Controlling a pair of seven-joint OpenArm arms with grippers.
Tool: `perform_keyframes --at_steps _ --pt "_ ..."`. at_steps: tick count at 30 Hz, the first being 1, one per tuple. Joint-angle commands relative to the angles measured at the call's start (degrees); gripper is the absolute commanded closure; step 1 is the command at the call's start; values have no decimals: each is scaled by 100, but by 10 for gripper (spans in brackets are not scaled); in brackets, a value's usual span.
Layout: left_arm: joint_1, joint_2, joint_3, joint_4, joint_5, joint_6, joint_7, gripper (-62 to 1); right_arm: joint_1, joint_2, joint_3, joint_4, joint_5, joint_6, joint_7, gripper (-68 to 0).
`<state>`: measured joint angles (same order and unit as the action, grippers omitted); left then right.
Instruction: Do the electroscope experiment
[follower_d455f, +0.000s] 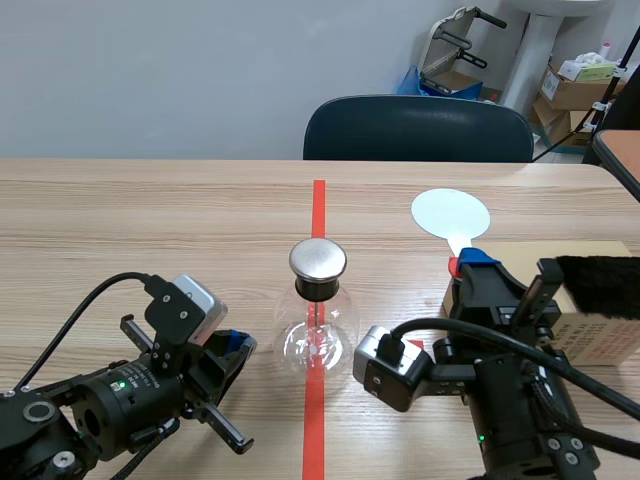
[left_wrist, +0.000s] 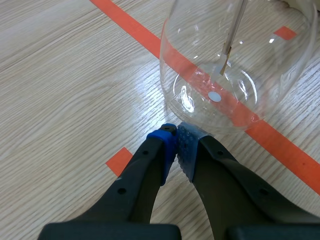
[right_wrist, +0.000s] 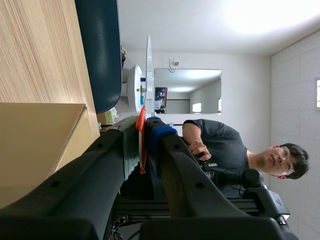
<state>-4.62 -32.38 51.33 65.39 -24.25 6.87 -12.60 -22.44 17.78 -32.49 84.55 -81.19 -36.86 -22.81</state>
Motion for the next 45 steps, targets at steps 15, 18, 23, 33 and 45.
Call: perform_keyframes --at_steps 15,18,23,33,45 --pt "-15 28 -15 98 9 -11 -87 -40 52 13 28 85 -28 -129 153 -10" --pt "-15 28 -15 98 9 -11 -87 -40 52 13 28 85 -28 -129 229 -10" --pt "-15 28 -15 98 9 -11 -87 -40 52 13 28 85 -28 -129 415 -10" --pt "-15 28 -15 98 9 -11 -107 -40 52 13 28 85 -28 -127 911 -10" --pt "-15 28 -15 98 9 -11 -109 -40 52 15 28 85 -28 -105 2098 -10"
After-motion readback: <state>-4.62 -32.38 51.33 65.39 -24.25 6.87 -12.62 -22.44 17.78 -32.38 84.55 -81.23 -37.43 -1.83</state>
